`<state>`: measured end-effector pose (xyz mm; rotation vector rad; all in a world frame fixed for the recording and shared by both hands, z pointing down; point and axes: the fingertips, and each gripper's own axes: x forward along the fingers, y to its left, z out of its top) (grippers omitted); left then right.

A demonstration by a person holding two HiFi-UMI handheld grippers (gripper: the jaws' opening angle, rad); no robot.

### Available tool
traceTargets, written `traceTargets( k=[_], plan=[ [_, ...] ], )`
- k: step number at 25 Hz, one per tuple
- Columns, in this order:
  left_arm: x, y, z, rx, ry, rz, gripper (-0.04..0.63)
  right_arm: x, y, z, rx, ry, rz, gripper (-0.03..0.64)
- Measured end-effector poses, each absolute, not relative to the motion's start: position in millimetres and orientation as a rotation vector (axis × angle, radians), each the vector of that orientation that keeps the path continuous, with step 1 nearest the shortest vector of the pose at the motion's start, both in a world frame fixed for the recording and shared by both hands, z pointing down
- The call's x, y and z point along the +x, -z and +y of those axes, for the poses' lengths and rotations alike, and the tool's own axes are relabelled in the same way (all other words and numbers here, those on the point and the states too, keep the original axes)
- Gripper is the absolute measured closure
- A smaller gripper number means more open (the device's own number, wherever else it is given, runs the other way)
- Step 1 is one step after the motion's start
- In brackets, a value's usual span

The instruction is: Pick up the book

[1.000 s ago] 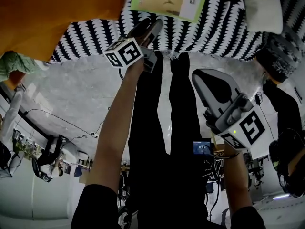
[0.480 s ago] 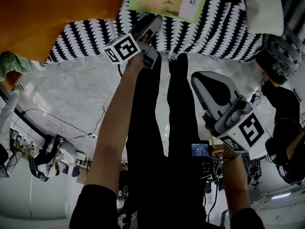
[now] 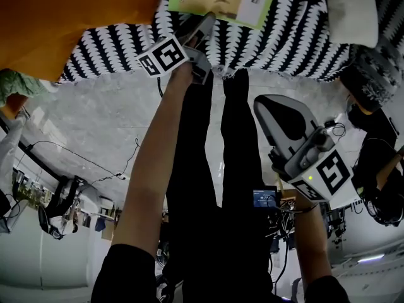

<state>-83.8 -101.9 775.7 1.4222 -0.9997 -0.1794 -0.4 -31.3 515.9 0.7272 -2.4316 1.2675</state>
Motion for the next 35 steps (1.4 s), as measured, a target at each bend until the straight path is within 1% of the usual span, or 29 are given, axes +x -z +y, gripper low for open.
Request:
traceTargets(
  k=[15, 20, 22, 35],
  plan=[
    [-82, -780, -118, 1.442, 0.174, -1.020, 0.301, 2, -521, -34, 0.701, -1.286, -2.426, 0.600],
    [-85, -789, -116, 1.401, 0.169, -1.050, 0.338, -2, -524, -28, 0.699, -1.294, -2.421, 0.600],
    [-87, -789, -118, 1.386, 0.158, -1.060, 0.367, -3, -521, -30, 0.698, -1.294, -2.424, 0.600],
    [-78, -783, -109, 1.338, 0.092, -1.174, 0.379, 3, -524, -20, 0.738, -1.308, -2.431, 0.600]
  ],
)
